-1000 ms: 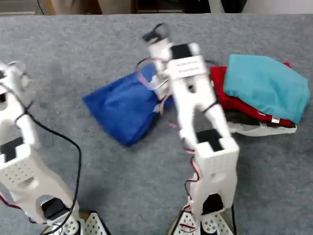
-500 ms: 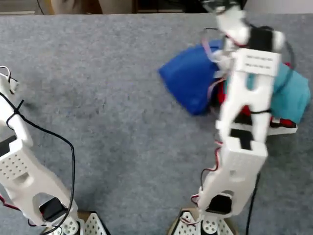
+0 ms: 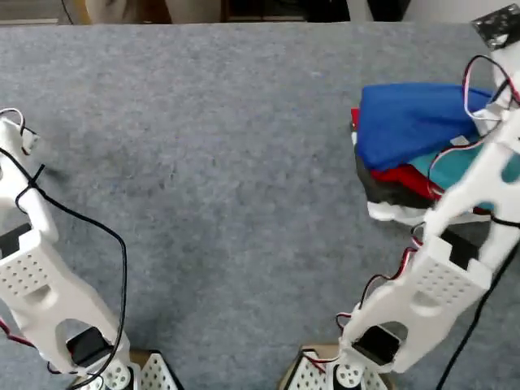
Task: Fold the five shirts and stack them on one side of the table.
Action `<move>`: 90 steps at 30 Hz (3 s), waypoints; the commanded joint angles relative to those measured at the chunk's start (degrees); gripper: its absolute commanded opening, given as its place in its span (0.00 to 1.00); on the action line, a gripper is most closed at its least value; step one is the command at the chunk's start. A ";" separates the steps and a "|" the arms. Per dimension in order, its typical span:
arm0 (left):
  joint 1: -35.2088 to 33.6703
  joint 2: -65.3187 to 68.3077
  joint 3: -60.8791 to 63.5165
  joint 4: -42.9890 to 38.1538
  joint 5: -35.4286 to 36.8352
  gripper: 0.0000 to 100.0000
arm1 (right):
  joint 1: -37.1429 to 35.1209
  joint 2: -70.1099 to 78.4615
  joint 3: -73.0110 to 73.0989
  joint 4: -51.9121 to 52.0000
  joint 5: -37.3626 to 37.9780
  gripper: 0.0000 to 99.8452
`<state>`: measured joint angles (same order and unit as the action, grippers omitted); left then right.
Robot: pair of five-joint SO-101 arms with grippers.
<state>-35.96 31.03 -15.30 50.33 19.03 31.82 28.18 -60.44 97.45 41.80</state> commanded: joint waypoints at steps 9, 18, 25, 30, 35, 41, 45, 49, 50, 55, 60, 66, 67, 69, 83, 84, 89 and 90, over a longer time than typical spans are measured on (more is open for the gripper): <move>0.79 -0.48 -2.81 1.85 -0.26 0.10 | 4.79 -4.26 -3.91 4.66 6.86 0.00; 2.73 -0.48 -2.11 2.73 -4.75 0.11 | 5.76 -5.58 -4.00 4.84 7.91 0.29; 9.76 -1.10 -2.20 12.84 -12.40 0.10 | 5.23 -15.60 -1.36 5.01 7.65 0.41; 11.96 -5.14 0.53 17.32 -12.92 0.10 | 4.53 -27.91 11.91 4.92 1.32 0.06; 12.66 -16.75 21.63 11.16 -18.37 0.10 | 4.00 -40.04 30.37 4.84 -4.57 0.11; 14.33 -47.52 51.52 7.65 -25.76 0.10 | -3.82 -57.01 52.79 4.75 -6.59 0.01; 17.23 -67.03 61.80 7.56 -26.29 0.10 | -12.35 -68.53 68.88 1.14 -10.46 0.00; 22.33 -79.78 70.42 7.56 -26.29 0.11 | -17.45 -78.37 84.70 -8.62 -16.79 0.00; 23.47 -82.15 72.70 7.56 -26.29 0.11 | -19.82 -80.57 88.92 -11.16 -18.11 0.00; 27.43 -92.26 85.10 7.65 -26.20 0.11 | -33.36 -92.53 107.65 -22.33 -22.86 0.00; 27.25 -101.67 96.53 5.63 -25.93 0.11 | -39.08 -104.92 122.07 -24.88 -23.12 0.00; 28.92 -113.45 104.18 8.35 -25.85 0.10 | -41.36 -116.18 138.68 -33.67 -28.57 0.00; 29.27 -115.30 104.35 9.85 -25.85 0.10 | -41.54 -117.85 141.85 -34.11 -28.31 0.00; 29.01 -118.64 104.70 12.48 -25.85 0.10 | -41.63 -121.54 147.03 -34.11 -27.34 0.00; 28.84 -135.60 109.89 22.86 -25.93 0.10 | -41.27 -137.71 157.14 -24.18 -27.43 0.00; 28.84 -135.52 109.89 22.77 -25.93 0.10 | -41.27 -137.71 157.14 -22.95 -27.43 0.00; 28.84 -135.43 110.24 23.03 -25.93 0.10 | -41.27 -137.71 157.14 -21.80 -27.43 0.00; 28.84 -135.43 110.24 23.03 -25.93 0.10 | -41.27 -137.71 157.14 -21.80 -27.43 0.00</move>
<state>-7.21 -104.00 95.21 73.27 -6.90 -8.88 -103.60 96.66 75.38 14.29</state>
